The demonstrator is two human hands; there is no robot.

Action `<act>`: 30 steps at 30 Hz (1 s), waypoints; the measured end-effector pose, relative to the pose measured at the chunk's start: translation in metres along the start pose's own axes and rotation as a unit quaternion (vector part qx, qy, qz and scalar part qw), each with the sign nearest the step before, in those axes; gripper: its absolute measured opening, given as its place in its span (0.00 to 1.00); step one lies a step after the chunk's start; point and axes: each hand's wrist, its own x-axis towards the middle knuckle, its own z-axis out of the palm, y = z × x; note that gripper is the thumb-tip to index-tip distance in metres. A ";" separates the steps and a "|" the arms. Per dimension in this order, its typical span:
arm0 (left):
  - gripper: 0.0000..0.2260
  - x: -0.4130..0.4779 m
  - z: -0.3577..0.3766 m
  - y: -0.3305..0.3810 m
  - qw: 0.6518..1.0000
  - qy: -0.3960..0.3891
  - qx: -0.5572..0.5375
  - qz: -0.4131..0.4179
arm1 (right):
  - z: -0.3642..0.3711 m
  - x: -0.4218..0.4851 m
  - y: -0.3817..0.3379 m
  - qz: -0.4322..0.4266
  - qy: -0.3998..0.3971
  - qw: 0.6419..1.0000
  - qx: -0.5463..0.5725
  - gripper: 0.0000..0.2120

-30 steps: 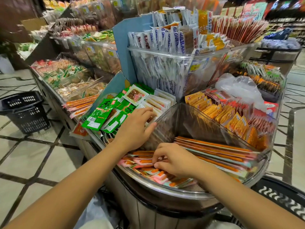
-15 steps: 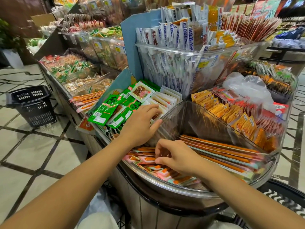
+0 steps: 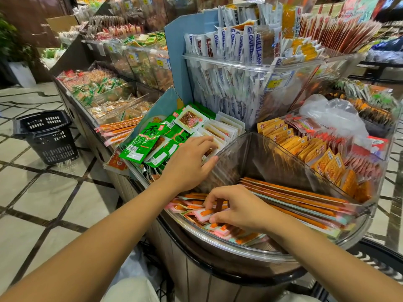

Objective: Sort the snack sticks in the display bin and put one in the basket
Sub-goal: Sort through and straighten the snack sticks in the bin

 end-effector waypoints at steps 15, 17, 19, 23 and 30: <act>0.14 0.000 -0.004 0.006 0.999 0.008 0.031 0.020 | -0.076 -0.034 -0.019 0.014 0.377 0.911 0.164 0.11; 0.12 0.001 -0.007 0.010 0.997 0.004 0.064 0.039 | -0.093 -0.042 -0.020 0.023 0.404 0.902 0.149 0.13; 0.10 0.003 -0.011 0.021 0.993 0.025 0.090 0.065 | -0.105 -0.049 -0.020 0.031 0.416 0.898 0.139 0.07; 0.16 -0.005 -0.016 0.078 0.996 0.006 -0.080 0.030 | -0.118 -0.060 -0.021 0.065 0.435 0.890 0.122 0.06; 0.05 -0.033 0.018 0.108 0.962 -0.079 -0.252 -0.066 | -0.124 -0.069 -0.030 0.059 0.443 0.880 0.160 0.13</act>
